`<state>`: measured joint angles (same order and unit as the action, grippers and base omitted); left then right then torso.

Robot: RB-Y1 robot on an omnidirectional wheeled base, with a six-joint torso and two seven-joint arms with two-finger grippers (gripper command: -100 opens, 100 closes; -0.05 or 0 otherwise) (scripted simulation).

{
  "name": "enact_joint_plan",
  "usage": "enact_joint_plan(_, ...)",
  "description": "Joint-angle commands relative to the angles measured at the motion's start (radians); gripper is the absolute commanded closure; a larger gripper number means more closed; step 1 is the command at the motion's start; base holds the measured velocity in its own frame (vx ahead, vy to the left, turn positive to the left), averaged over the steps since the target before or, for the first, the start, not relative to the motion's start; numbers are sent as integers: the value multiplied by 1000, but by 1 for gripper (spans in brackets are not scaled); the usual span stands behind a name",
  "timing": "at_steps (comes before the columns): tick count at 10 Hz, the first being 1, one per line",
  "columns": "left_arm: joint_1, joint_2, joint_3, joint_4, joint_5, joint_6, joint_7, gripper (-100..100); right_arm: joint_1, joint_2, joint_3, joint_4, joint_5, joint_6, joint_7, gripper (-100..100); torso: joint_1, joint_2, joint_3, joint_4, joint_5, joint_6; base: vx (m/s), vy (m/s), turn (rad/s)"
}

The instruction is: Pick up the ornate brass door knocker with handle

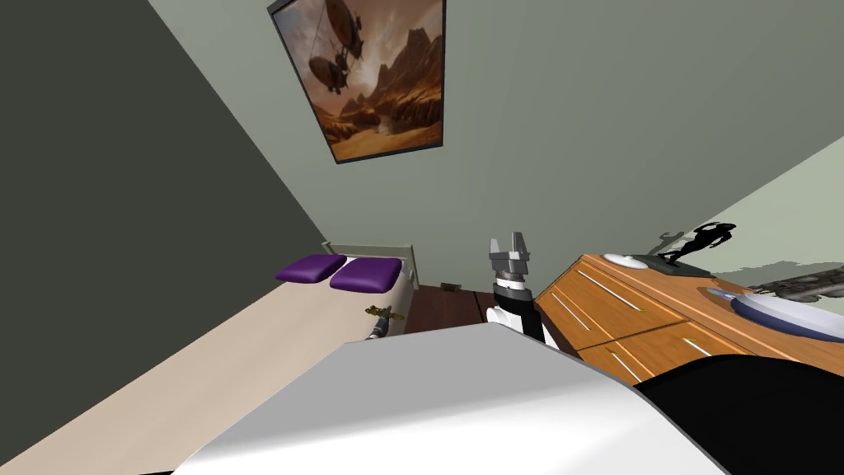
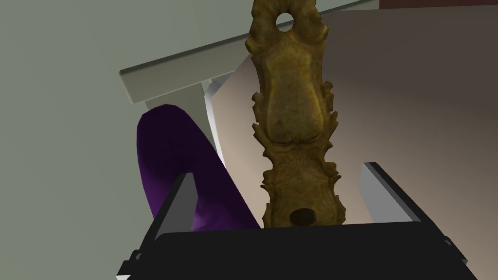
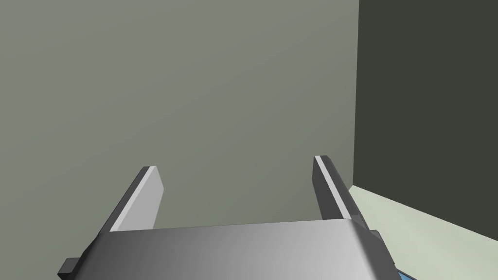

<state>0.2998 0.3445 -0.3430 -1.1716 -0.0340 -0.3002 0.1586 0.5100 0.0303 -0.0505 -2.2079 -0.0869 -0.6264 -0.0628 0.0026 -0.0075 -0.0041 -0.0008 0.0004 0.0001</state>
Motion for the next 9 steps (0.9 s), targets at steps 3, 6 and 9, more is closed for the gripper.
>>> enact_joint_plan(3,-13,-12,5,20,-2,-6,-7,100,0,0,0,0,0,0,0,0,0,1,0,0,0,0,18,0,-7)
enact_joint_plan(6,-12,-12,5,20,-1,-6,-6,100,0,0,0,0,0,0,0,0,0,2,1,1,0,0,0,0,0)
enact_joint_plan(9,6,8,-4,-11,1,4,4,100,0,0,0,0,0,0,0,0,0,2,1,1,0,0,-10,1,10)
